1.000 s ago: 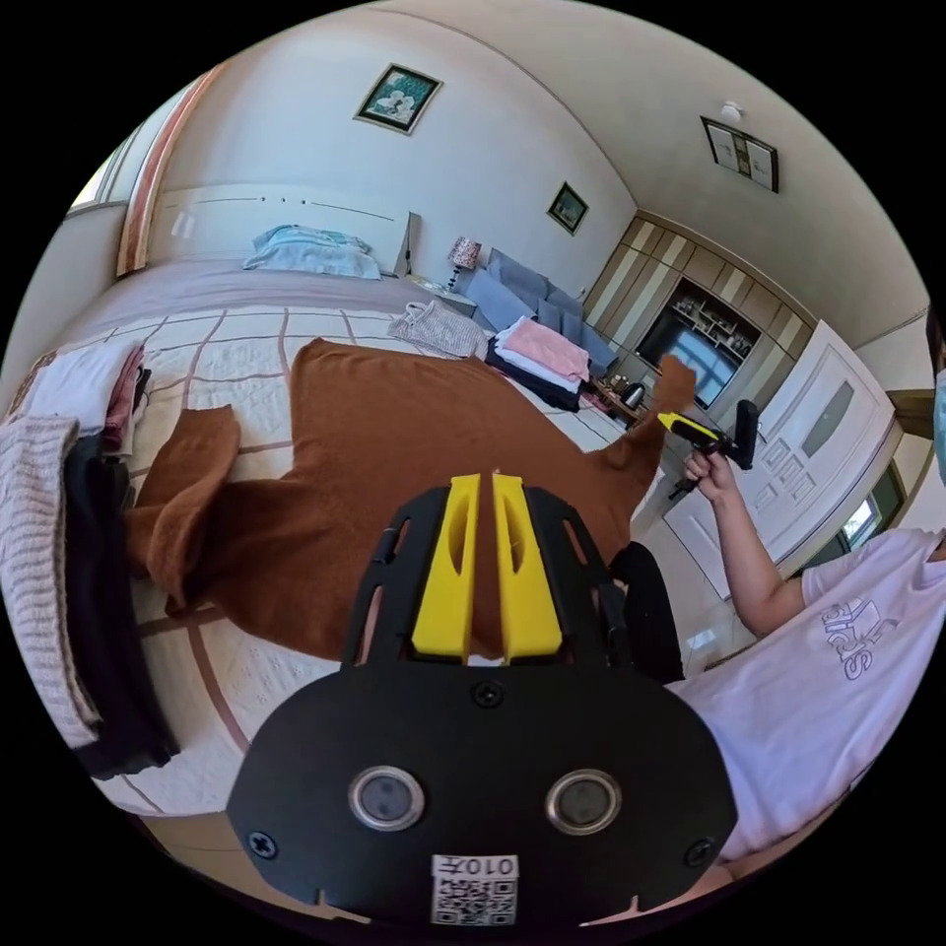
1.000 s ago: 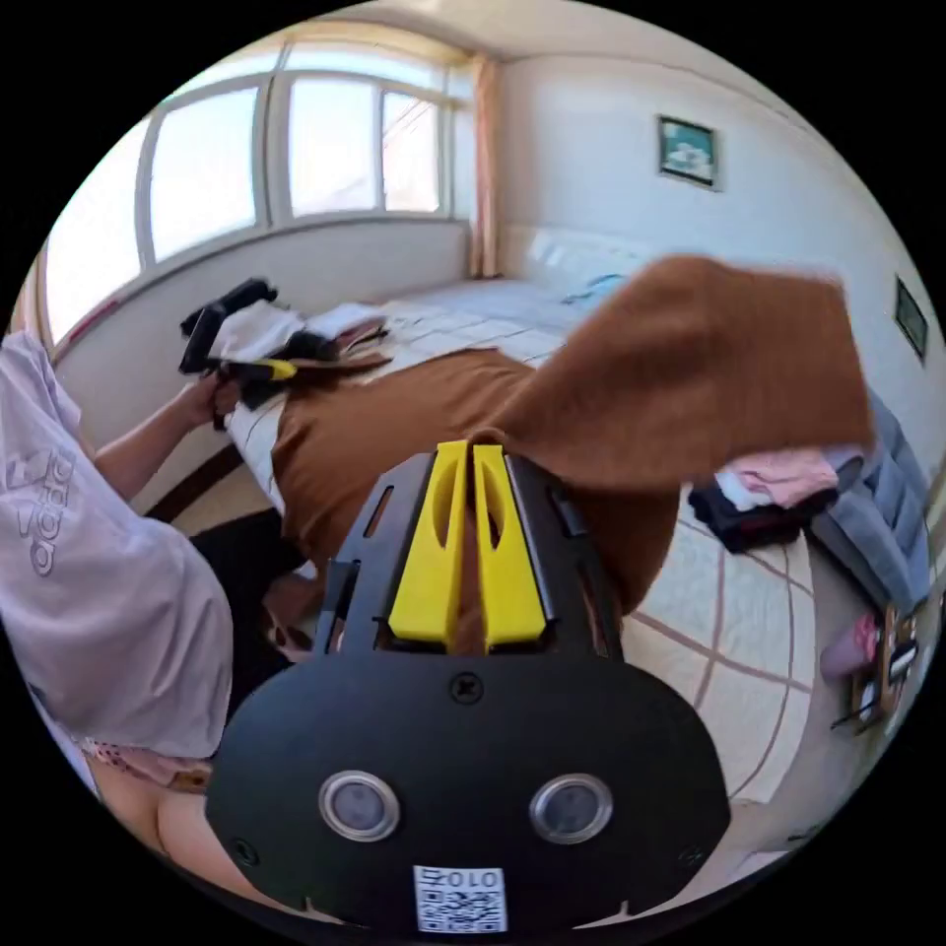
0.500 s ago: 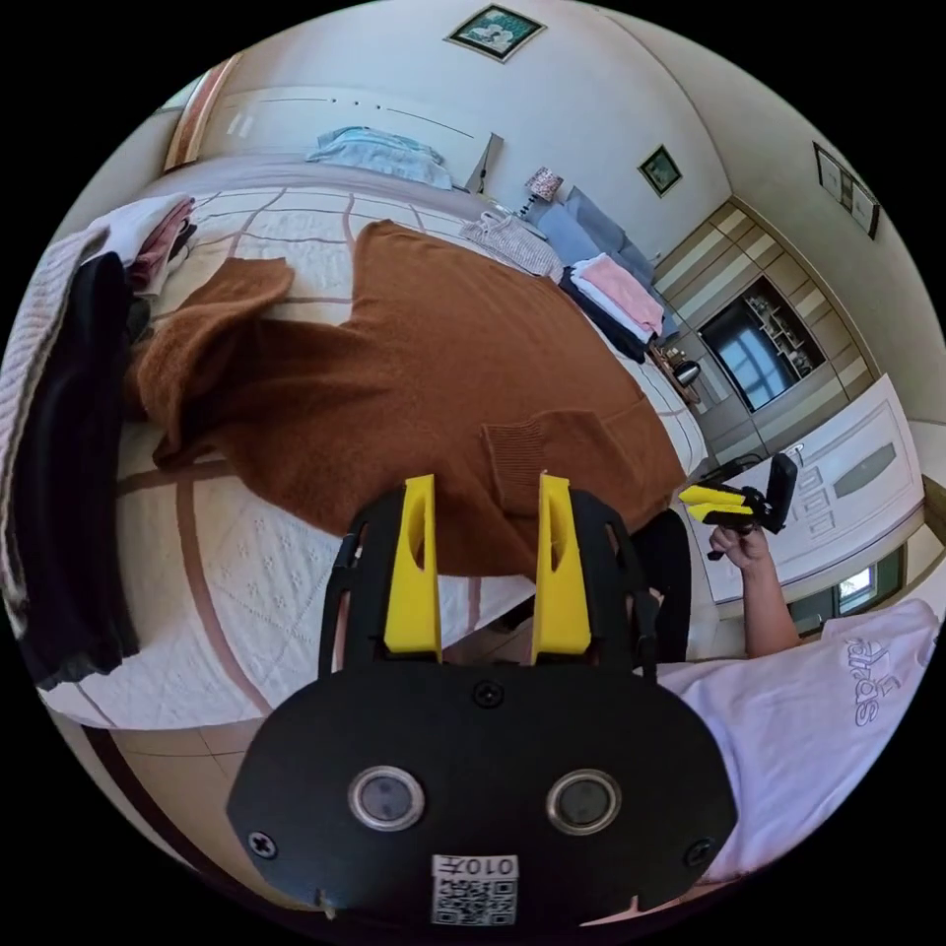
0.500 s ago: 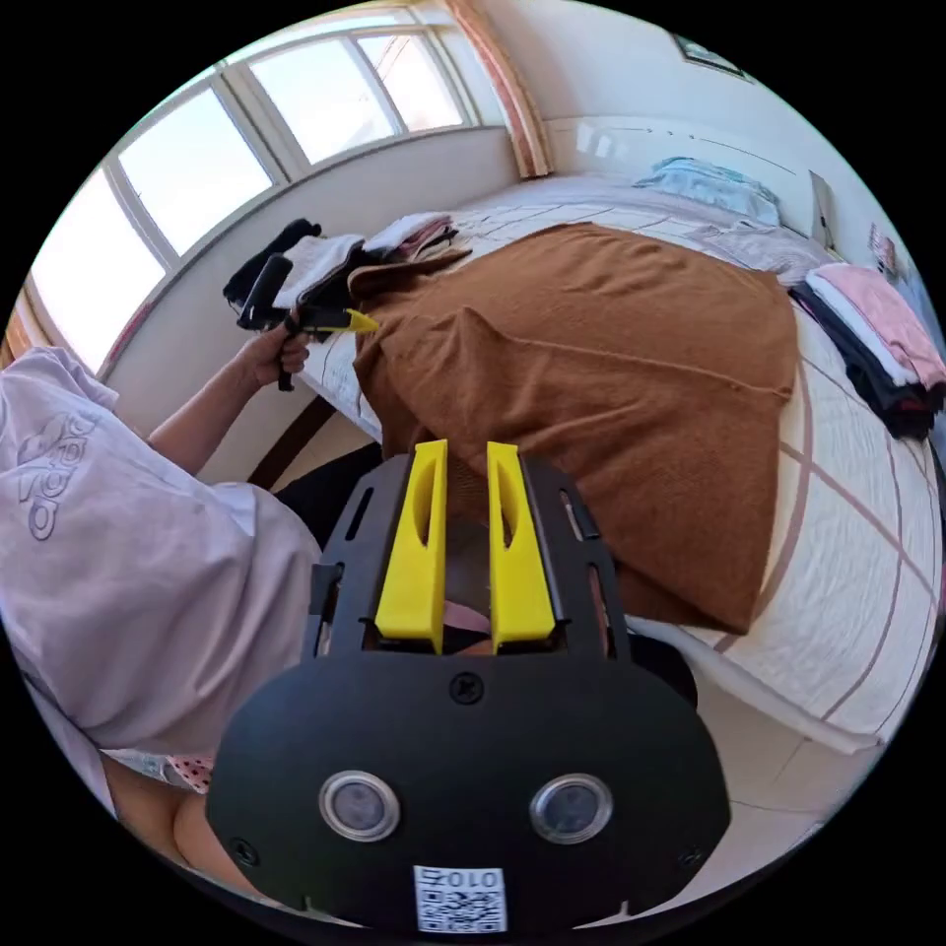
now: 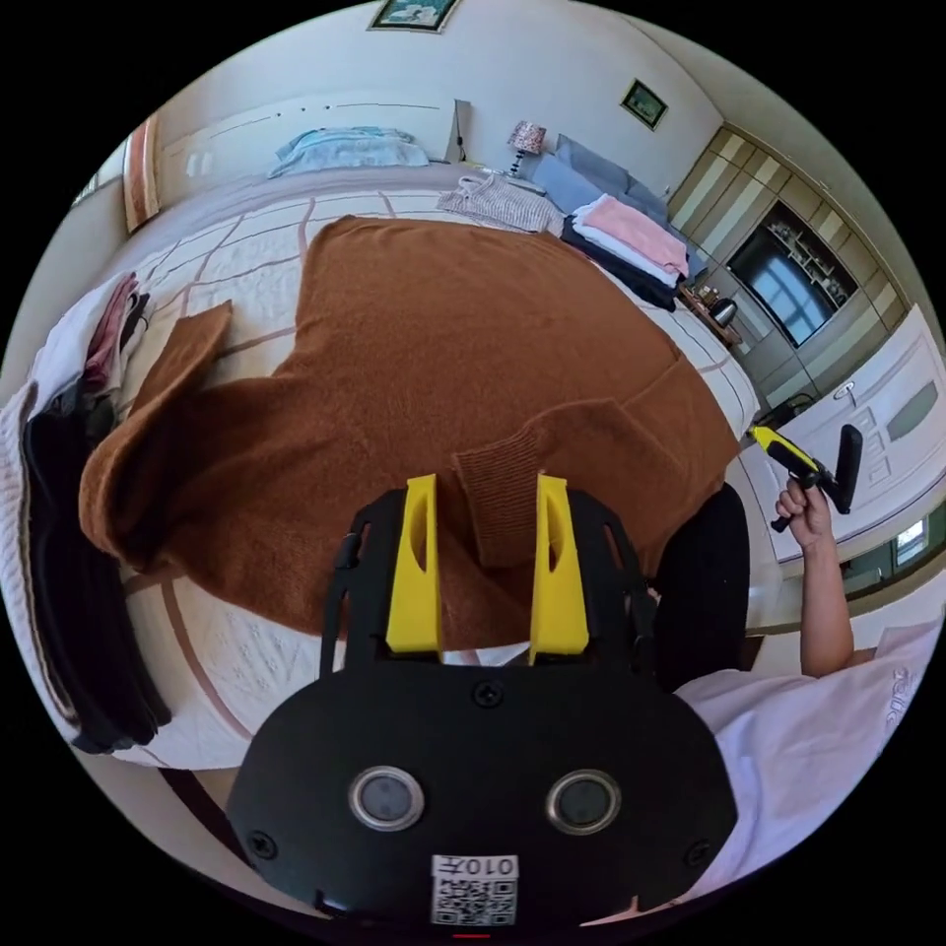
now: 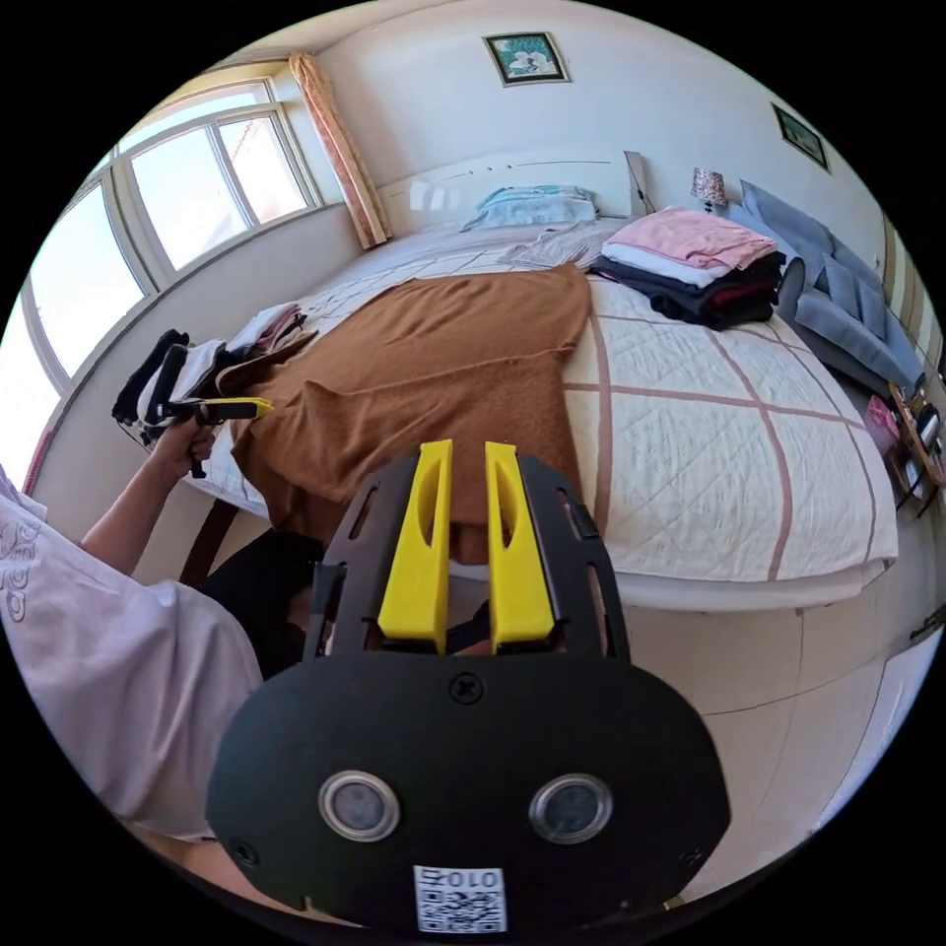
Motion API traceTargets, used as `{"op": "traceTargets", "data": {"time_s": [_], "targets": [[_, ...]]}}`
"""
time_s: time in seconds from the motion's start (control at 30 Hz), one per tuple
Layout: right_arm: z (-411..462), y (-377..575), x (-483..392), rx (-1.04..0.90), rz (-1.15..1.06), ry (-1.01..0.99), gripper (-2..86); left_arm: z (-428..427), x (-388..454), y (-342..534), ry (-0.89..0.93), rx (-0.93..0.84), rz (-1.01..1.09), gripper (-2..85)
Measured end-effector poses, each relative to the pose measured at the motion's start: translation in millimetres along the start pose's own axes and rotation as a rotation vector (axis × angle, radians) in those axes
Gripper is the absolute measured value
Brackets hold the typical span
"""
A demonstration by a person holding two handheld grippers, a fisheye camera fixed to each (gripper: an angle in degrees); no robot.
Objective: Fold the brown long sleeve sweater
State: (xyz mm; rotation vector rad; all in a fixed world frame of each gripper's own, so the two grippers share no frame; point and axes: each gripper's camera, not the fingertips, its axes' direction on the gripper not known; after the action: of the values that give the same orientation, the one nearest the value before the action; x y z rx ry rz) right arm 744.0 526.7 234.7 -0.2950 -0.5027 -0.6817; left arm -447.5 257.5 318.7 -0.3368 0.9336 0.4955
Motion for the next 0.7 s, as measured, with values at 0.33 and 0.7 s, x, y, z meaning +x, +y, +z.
{"op": "traceTargets", "data": {"time_s": [0.33, 0.7], "targets": [[10.0, -1.1, 56.9, 0.001, 0.17, 0.06, 9.7, -43.8, -14.9, -33.6, 0.208, 0.158, 0.112, 0.1], [28.3, 16.3, 89.1, -0.055, 0.245, -0.051, 6.1, -19.4, -109.9, -51.0, 0.295, 0.035, -0.115, -0.1]]}}
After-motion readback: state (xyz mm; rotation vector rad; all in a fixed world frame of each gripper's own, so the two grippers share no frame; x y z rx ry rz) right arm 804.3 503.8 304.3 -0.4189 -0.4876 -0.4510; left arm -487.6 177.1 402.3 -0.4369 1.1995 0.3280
